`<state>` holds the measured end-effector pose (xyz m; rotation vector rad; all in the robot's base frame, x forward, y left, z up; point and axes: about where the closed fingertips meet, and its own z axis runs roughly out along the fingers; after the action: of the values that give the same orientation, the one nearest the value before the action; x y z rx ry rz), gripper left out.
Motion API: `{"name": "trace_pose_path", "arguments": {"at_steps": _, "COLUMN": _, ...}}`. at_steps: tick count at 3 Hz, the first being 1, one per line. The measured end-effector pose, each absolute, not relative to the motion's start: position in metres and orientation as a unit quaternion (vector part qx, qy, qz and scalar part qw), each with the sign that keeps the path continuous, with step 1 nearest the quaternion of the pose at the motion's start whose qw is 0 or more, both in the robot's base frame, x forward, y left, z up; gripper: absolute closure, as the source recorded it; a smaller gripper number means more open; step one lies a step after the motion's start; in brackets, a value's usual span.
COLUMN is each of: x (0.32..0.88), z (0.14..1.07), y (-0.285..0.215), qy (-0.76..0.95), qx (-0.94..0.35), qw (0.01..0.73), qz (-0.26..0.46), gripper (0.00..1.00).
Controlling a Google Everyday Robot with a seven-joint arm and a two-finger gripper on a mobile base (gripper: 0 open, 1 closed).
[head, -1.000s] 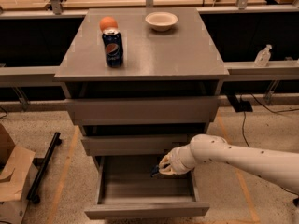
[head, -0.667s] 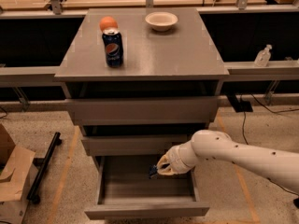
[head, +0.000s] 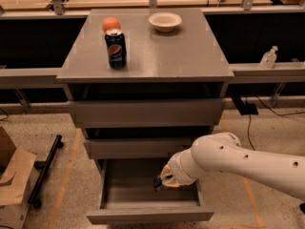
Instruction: Pick rxbar blueberry from bottom drawer and place on counter
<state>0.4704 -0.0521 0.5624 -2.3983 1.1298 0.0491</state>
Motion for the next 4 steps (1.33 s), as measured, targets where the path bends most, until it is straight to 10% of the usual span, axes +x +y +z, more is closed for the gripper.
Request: {"name": "trace_pose_path", "arguments": {"at_steps": 4, "x": 0.499, "z": 0.629, "y": -0.046, "qy": 0.35, "qx": -0.89, "qw": 0.288, "qz": 0.042, "gripper": 1.0}}
